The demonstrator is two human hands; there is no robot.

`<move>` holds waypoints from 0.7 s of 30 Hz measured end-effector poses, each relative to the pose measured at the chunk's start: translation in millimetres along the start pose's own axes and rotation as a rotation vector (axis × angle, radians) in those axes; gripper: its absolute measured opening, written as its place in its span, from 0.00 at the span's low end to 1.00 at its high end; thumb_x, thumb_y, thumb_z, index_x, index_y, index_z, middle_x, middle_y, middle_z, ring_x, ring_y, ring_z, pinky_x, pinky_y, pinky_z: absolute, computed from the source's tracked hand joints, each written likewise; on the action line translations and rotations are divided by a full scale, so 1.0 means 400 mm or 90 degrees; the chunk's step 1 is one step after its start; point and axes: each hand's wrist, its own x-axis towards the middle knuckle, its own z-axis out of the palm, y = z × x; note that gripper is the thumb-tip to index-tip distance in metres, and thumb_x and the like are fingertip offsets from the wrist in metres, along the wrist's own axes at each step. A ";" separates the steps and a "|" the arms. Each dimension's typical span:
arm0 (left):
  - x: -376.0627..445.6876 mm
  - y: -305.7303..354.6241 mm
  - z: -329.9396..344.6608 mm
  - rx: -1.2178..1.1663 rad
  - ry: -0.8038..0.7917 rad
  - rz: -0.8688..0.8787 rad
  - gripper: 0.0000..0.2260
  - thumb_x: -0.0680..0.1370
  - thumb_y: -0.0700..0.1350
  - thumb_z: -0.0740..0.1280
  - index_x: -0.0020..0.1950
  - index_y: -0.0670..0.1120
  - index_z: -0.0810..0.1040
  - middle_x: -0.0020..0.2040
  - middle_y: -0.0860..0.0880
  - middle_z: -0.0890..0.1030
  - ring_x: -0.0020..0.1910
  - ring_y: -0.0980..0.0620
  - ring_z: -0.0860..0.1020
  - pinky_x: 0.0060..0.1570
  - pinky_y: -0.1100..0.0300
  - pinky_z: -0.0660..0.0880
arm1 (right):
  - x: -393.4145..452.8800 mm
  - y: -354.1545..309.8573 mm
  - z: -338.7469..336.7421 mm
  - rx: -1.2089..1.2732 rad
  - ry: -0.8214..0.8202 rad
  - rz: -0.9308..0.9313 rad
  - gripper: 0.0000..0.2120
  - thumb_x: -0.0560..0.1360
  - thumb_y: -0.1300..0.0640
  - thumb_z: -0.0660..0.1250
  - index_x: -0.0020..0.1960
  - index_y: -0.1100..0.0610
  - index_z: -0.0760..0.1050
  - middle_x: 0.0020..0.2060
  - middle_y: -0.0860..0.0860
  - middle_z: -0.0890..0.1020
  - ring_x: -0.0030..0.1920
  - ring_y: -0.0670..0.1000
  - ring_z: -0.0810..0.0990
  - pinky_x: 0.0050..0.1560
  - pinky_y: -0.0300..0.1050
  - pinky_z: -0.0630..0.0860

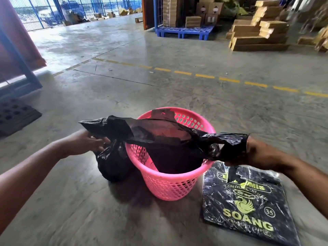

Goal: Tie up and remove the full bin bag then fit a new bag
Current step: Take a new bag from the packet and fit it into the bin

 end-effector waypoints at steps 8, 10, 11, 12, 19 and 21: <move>-0.071 0.284 -0.102 -0.154 0.397 0.304 0.11 0.77 0.41 0.64 0.48 0.52 0.85 0.44 0.48 0.85 0.37 0.54 0.80 0.40 0.63 0.75 | -0.100 -0.036 -0.080 0.001 0.040 0.018 0.27 0.67 0.51 0.76 0.64 0.38 0.76 0.63 0.48 0.80 0.51 0.51 0.83 0.48 0.38 0.78; -0.108 0.384 -0.055 -0.082 0.289 0.386 0.10 0.78 0.37 0.65 0.52 0.46 0.84 0.39 0.54 0.86 0.38 0.53 0.82 0.40 0.63 0.76 | -0.098 -0.104 -0.103 -0.009 0.168 -0.045 0.21 0.70 0.48 0.67 0.63 0.39 0.77 0.62 0.46 0.81 0.52 0.51 0.83 0.47 0.35 0.77; -0.122 0.427 -0.021 -0.021 0.217 0.413 0.08 0.78 0.38 0.66 0.51 0.46 0.85 0.39 0.54 0.86 0.38 0.53 0.83 0.40 0.63 0.77 | -0.095 -0.152 -0.100 -0.048 0.226 -0.088 0.19 0.71 0.47 0.68 0.62 0.42 0.78 0.58 0.44 0.82 0.52 0.49 0.84 0.47 0.35 0.78; -0.130 0.460 0.020 0.049 0.147 0.425 0.07 0.78 0.41 0.68 0.51 0.48 0.85 0.40 0.53 0.86 0.38 0.53 0.84 0.41 0.63 0.78 | -0.089 -0.206 -0.084 -0.092 0.271 -0.140 0.18 0.70 0.46 0.70 0.60 0.45 0.79 0.53 0.42 0.83 0.49 0.48 0.84 0.47 0.37 0.79; 0.012 0.408 0.208 0.562 -0.032 0.262 0.12 0.72 0.47 0.62 0.48 0.54 0.85 0.42 0.48 0.86 0.40 0.47 0.84 0.42 0.51 0.82 | 0.102 -0.377 0.212 -0.508 0.068 -0.140 0.10 0.70 0.60 0.67 0.49 0.52 0.82 0.44 0.52 0.86 0.46 0.54 0.84 0.46 0.46 0.79; 0.039 0.374 0.218 0.668 -0.010 0.165 0.09 0.76 0.48 0.66 0.52 0.52 0.85 0.48 0.46 0.86 0.46 0.43 0.85 0.40 0.53 0.80 | 0.174 -0.318 0.244 -0.604 0.031 -0.053 0.12 0.71 0.62 0.65 0.53 0.56 0.81 0.50 0.56 0.85 0.53 0.57 0.83 0.51 0.46 0.79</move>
